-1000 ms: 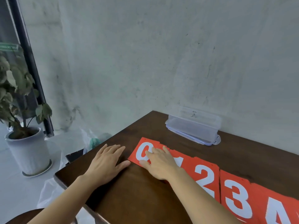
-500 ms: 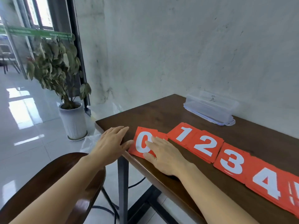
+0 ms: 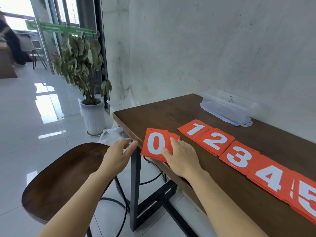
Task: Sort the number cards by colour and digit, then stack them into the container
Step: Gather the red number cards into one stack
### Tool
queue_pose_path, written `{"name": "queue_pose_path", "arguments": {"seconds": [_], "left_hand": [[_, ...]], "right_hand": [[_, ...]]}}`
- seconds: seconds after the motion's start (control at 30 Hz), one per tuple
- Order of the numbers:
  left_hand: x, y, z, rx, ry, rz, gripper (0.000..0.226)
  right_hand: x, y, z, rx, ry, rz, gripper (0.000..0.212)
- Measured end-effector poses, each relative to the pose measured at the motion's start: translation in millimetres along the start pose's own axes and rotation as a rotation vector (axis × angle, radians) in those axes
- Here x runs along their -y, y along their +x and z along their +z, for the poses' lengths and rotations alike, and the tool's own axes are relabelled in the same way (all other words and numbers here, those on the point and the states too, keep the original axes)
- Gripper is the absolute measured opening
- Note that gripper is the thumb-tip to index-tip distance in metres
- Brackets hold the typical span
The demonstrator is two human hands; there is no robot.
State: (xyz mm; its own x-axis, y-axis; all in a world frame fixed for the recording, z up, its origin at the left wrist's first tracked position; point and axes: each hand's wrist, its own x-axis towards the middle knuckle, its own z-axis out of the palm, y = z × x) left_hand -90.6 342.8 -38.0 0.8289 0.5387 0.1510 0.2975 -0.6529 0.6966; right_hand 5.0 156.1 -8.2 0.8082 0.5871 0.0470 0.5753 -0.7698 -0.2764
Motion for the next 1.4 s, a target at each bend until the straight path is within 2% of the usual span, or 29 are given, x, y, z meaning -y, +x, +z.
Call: {"name": "queue_pose_path", "arguments": {"seconds": [0.07, 0.2, 0.3, 0.5, 0.6, 0.7, 0.83, 0.97, 1.23, 1.4], "left_hand": [[-10, -1, 5, 0.036, -0.200, -0.068, 0.051], [-17, 6, 10, 0.155, -0.603, -0.246, 0.050], [-13, 4, 11, 0.169, -0.757, -0.293, 0.046], [-12, -16, 23, 0.104, -0.869, -0.351, 0.036], [-14, -25, 24, 0.054, -0.937, -0.377, 0.037], [-17, -29, 20, 0.011, -0.992, -0.400, 0.039], [-21, -28, 18, -0.009, -0.995, -0.407, 0.044], [-27, -23, 19, -0.023, -0.995, -0.400, 0.043], [-25, -14, 13, -0.046, -0.984, -0.389, 0.044], [-24, -17, 8, -0.065, -0.986, -0.415, 0.045]], "right_hand": [[4, 8, 4, 0.002, 0.002, -0.026, 0.062], [16, 18, 8, 0.036, 0.007, -0.108, 0.060], [24, 16, 15, 0.069, 0.034, -0.201, 0.057], [30, -8, 17, 0.093, 0.014, -0.376, 0.062], [27, -17, 8, 0.123, 0.089, -0.378, 0.061], [6, -15, -12, 0.092, 0.123, -0.274, 0.056], [-35, 13, -38, 0.034, -0.048, 0.010, 0.055], [-54, 49, -38, 0.025, -0.176, 0.083, 0.066], [-42, 58, -10, 0.121, -0.263, -0.013, 0.093], [-27, 21, -10, 0.188, -0.213, -0.223, 0.100]]}}
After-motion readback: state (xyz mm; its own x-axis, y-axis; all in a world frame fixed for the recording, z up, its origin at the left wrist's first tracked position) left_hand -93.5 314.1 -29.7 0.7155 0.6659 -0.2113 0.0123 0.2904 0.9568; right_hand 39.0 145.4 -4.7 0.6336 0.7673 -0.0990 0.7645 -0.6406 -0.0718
